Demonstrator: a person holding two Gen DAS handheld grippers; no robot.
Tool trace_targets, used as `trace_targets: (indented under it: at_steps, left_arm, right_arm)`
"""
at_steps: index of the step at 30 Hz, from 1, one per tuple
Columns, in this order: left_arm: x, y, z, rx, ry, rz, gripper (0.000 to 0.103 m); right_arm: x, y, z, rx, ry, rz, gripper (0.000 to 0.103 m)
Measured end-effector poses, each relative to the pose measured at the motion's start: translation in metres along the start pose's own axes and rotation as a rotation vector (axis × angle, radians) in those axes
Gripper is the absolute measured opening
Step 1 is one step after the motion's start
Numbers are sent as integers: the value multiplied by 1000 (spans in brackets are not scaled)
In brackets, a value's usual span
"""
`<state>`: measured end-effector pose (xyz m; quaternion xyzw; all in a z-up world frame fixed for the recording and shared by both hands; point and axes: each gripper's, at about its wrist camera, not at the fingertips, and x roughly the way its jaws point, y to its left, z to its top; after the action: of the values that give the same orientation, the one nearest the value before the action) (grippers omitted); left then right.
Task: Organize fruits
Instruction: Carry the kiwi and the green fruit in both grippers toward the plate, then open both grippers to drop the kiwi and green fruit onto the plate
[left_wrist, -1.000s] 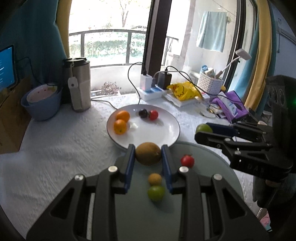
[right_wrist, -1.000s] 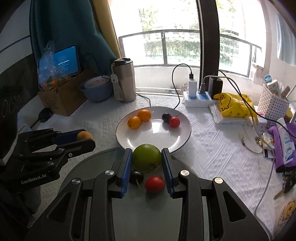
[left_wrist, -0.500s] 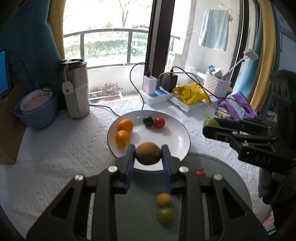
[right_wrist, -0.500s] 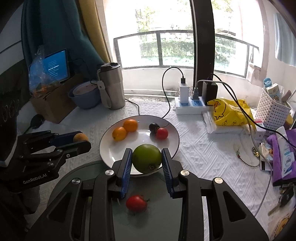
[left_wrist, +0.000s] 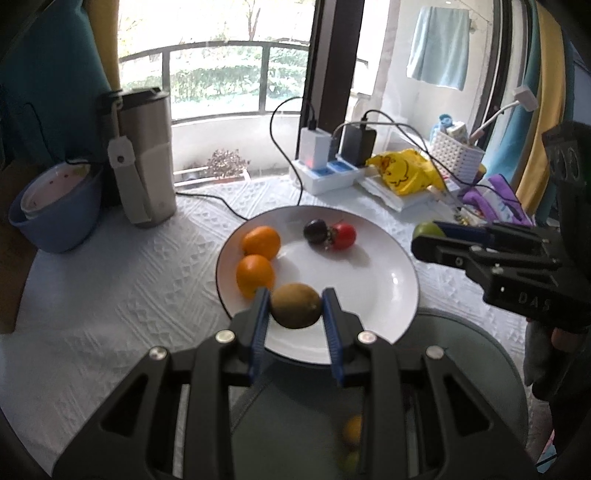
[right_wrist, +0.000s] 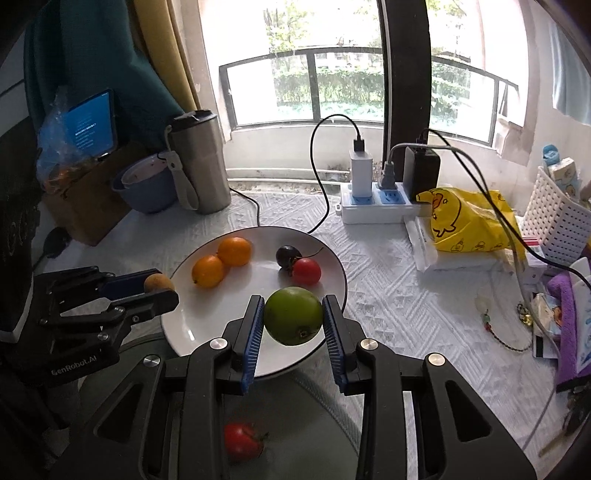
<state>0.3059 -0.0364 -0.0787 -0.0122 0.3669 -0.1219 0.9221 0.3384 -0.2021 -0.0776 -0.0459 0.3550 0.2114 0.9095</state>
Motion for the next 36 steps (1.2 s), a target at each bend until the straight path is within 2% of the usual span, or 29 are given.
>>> trace_targets:
  at_steps: [14,20,23,25,27,29,36]
  left_arm:
    - [30,10,-2,-26,57,2,31]
    - [31,12,-1,-41,59,3,31]
    - [27,12,-1,-46,51,4,31]
    - [22,12,0,-47,39,1,32]
    - [15,11,2,-48,21,-1,36]
    - [6,10,3,-55,0,-7,44]
    - [-24,2,4,-52,-52,-7,45]
  right_arm:
    - [45,-13,3,19,50,-6,35]
    - [49,-13,2,19,50,-12,35]
    - [46,-12,3,20,46,-25,35]
    - [42,-12,4,24,36,-31,41]
    - [35,-12,6,25,19,-34,44]
    - [27,-10,7,24,6,-38,44]
    - [-1,0,5,24,-27,-45,44]
